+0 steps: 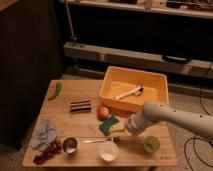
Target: Place fork in table surface
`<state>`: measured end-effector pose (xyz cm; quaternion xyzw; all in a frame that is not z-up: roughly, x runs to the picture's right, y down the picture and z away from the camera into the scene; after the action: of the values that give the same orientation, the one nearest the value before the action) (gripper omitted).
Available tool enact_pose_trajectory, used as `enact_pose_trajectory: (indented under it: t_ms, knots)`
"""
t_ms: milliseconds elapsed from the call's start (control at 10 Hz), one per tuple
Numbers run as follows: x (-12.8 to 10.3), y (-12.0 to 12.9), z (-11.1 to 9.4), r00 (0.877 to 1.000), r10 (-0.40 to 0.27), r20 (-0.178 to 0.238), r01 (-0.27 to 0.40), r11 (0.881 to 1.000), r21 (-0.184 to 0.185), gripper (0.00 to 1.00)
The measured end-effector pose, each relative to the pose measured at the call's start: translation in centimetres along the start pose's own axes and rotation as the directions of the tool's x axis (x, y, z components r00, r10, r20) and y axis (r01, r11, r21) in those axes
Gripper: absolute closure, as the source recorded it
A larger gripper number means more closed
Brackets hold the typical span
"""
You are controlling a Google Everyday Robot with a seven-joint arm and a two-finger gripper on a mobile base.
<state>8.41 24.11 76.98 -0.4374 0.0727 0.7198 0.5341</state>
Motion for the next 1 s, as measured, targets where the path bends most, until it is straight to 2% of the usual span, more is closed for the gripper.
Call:
enact_pose_trajectory:
  t_ms: [100, 500, 1000]
  knots:
    - [0.1, 0.6, 0.4, 1.0, -0.015, -0.017, 0.015, 1.0, -0.019, 0.2]
    - [0.8, 1.9, 1.2, 0.997, -0.048, -0.061, 0.045, 0.997, -0.055, 0.2]
    - [1.5, 3.0, 1.3, 0.994, -0.074, -0.082, 0.067, 0.995, -0.08, 0.2]
